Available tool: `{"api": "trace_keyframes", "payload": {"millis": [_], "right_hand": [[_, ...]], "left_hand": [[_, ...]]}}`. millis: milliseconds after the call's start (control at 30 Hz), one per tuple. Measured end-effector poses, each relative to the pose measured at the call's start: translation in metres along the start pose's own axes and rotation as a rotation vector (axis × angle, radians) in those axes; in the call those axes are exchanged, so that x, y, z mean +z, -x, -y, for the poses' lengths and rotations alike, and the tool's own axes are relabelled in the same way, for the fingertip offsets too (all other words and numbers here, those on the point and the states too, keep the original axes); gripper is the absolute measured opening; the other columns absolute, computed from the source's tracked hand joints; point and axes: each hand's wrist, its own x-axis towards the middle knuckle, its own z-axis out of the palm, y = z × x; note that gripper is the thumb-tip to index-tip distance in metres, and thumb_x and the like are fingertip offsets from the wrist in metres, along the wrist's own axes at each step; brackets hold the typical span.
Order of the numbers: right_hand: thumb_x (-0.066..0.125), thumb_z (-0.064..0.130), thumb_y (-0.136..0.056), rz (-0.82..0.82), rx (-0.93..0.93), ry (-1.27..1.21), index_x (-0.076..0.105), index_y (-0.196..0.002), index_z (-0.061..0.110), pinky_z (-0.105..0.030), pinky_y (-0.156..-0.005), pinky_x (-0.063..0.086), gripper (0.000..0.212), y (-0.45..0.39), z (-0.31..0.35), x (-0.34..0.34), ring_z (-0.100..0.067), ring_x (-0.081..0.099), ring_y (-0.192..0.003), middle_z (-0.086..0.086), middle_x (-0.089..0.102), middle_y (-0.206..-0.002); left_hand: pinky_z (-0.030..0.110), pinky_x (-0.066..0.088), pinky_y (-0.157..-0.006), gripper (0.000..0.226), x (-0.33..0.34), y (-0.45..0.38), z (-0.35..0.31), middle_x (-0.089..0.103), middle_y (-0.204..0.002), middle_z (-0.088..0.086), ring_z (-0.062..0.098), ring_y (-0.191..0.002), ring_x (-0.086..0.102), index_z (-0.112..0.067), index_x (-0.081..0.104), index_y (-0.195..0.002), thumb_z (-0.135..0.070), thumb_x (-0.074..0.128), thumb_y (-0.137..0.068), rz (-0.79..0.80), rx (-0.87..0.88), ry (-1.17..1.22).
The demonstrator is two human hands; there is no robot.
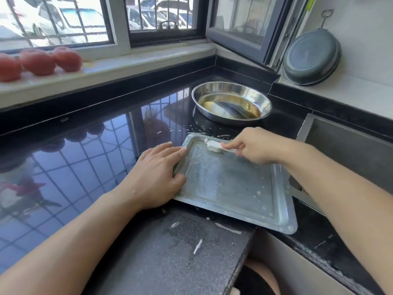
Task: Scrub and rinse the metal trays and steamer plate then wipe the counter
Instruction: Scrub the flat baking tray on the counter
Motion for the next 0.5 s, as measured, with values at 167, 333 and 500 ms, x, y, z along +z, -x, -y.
{"api": "trace_keyframes", "payload": {"millis": [167,333,500], "right_hand": [[0.048,0.011,-0.101,0.070,-0.126,0.007,0.055,-0.135,0.054,-0.030,-0.088,0.051,0.056,0.029,0.024,0.023,-0.003,0.056,-0.083,0.020,0.068,-0.095],[0.046,0.020,-0.104,0.001,-0.050,0.022,0.052,-0.132,0.063,-0.029,-0.085,0.051,0.052,0.028,0.017,0.018,-0.018,0.058,-0.095,0.002,0.063,-0.126],[0.040,0.023,-0.104,-0.132,0.074,0.077,0.045,-0.139,0.062,-0.041,-0.089,0.052,0.053,0.020,0.013,0.019,-0.033,0.058,-0.106,-0.004,0.054,-0.133]], "left_hand": [[0.032,0.014,-0.125,0.084,0.001,-0.001,0.000,0.038,-0.164,-0.014,0.009,-0.154,0.022,-0.030,0.035,-0.161,-0.047,0.014,-0.082,-0.015,-0.002,-0.002],[0.034,0.019,-0.127,0.081,0.003,-0.004,0.006,0.042,-0.162,-0.014,0.008,-0.152,0.027,-0.030,0.039,-0.159,-0.044,0.006,-0.086,-0.037,0.000,0.018],[0.032,0.014,-0.127,0.072,0.002,-0.002,0.002,0.037,-0.164,-0.015,0.009,-0.155,0.021,-0.030,0.035,-0.161,-0.036,0.015,-0.092,-0.014,-0.018,-0.003]]}}
